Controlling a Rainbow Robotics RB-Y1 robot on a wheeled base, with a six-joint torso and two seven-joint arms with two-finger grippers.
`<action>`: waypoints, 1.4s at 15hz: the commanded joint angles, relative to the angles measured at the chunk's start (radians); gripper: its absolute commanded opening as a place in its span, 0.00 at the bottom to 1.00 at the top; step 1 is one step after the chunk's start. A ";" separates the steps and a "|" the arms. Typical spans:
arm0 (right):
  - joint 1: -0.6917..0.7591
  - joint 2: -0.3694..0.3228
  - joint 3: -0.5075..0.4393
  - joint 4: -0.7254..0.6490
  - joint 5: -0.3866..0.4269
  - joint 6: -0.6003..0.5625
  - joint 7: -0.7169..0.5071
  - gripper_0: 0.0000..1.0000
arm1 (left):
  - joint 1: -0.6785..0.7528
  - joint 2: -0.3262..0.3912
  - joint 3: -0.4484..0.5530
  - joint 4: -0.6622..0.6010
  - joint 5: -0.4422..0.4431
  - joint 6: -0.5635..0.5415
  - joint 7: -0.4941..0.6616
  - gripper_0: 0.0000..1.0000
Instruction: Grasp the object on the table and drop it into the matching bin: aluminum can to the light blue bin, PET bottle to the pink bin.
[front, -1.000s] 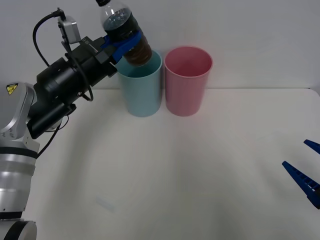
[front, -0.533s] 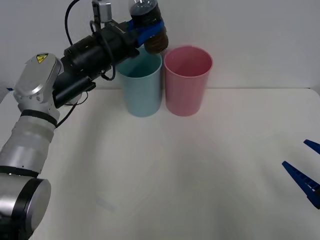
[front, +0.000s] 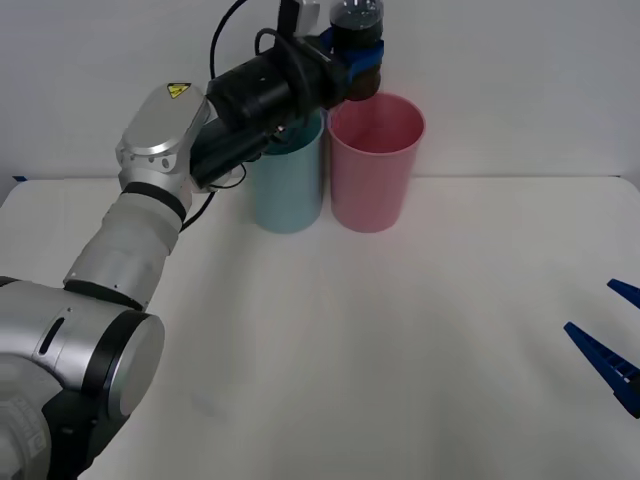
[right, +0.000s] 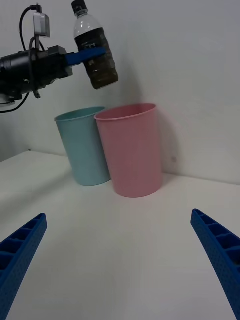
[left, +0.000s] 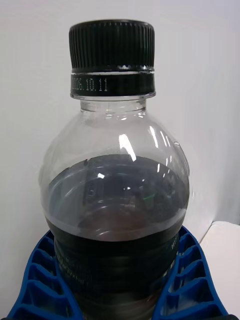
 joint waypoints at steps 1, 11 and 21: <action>0.000 0.000 0.000 0.000 0.000 0.000 0.000 1.00 | -0.026 -0.031 -0.018 0.014 -0.024 0.065 -0.015 0.00; 0.000 0.000 0.000 0.000 0.000 0.000 0.000 1.00 | -0.046 -0.033 -0.190 0.014 0.046 0.215 -0.014 0.00; 0.000 0.000 0.000 0.000 0.000 0.000 0.000 1.00 | -0.045 -0.008 -0.193 -0.003 0.083 0.192 -0.012 1.00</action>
